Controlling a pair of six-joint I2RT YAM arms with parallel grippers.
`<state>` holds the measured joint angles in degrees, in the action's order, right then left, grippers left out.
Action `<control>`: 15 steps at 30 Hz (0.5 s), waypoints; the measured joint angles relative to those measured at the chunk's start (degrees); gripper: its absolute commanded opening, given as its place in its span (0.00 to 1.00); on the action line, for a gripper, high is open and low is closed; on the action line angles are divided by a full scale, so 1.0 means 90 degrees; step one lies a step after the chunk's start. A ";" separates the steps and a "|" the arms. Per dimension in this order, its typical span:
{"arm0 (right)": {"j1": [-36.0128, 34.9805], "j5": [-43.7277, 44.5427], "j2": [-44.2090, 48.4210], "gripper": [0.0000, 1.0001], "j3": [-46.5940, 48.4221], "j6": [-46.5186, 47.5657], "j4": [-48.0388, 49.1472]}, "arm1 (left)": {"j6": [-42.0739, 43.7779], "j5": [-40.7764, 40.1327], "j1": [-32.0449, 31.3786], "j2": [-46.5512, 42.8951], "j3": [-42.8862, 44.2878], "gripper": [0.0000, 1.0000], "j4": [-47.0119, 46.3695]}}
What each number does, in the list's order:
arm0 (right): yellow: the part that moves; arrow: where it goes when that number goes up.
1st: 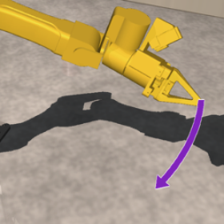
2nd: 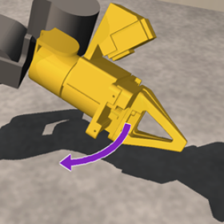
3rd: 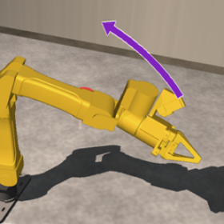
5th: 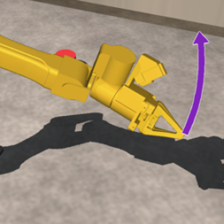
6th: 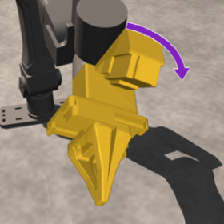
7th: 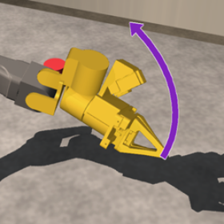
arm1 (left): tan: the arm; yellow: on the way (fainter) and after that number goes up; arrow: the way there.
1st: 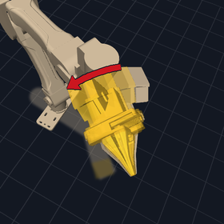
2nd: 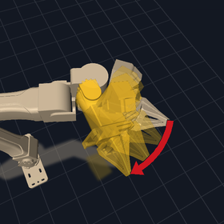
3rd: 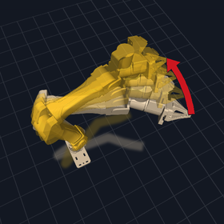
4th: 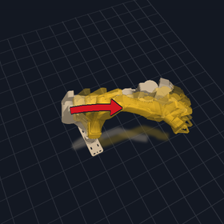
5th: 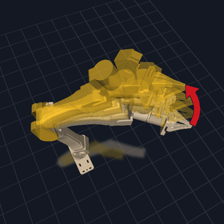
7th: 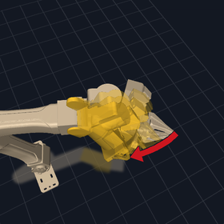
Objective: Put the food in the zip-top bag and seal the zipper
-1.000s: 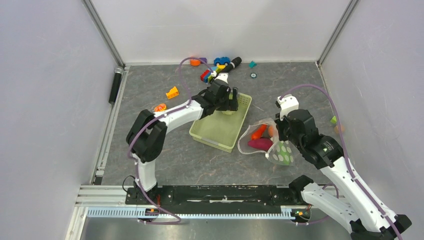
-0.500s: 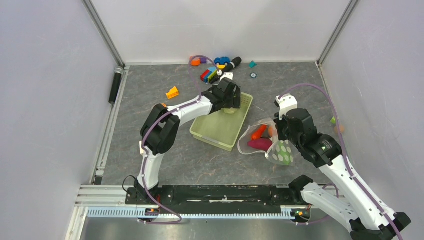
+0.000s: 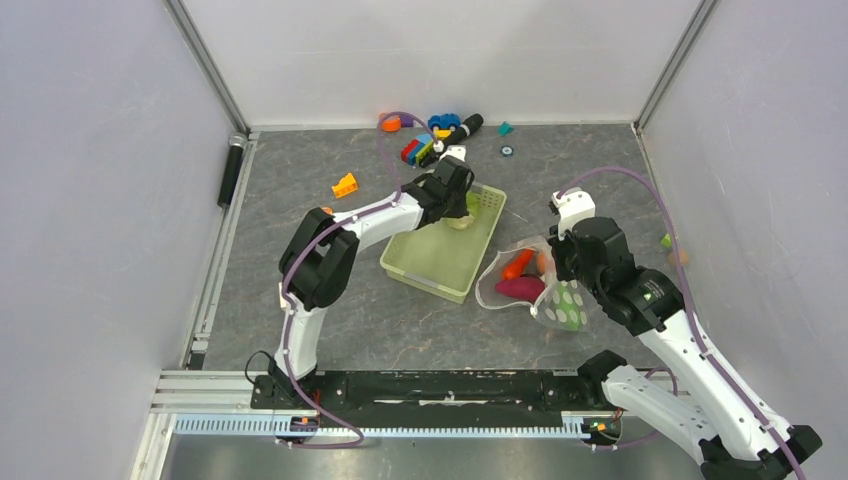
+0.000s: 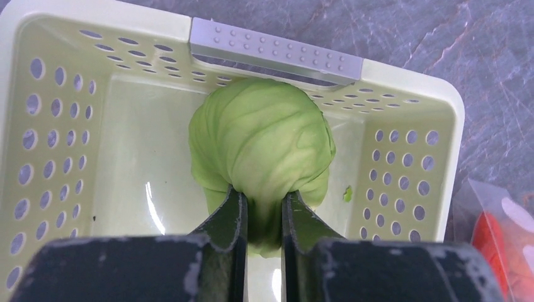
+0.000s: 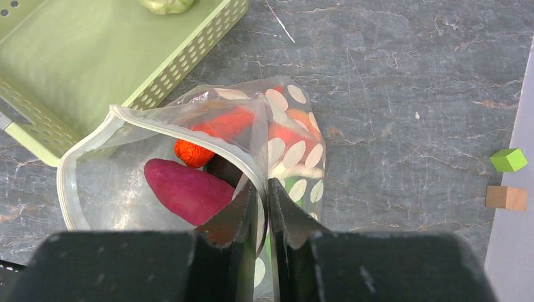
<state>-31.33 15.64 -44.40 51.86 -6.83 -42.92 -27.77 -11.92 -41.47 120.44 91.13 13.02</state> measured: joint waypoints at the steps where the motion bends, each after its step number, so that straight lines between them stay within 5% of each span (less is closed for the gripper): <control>1: 0.0000 -0.0005 0.0000 0.16 0.0000 0.0007 0.0000 | 0.0000 0.0061 0.0000 -0.0083 -0.0114 0.02 -0.0036; 8: 0.0000 -0.0357 -0.0087 0.16 0.0053 -0.0019 -0.0032 | 0.0002 0.0435 0.0010 -0.1183 -0.1321 0.02 -0.0182; 15: 0.0000 -0.1761 -0.0243 0.16 0.0517 -0.0291 -0.0250 | 0.0019 0.0760 0.0010 -0.2594 -0.2266 0.02 -0.0549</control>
<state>-31.33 -0.21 -46.59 56.51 -9.45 -45.17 -27.59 -5.08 -41.39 97.10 70.74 8.08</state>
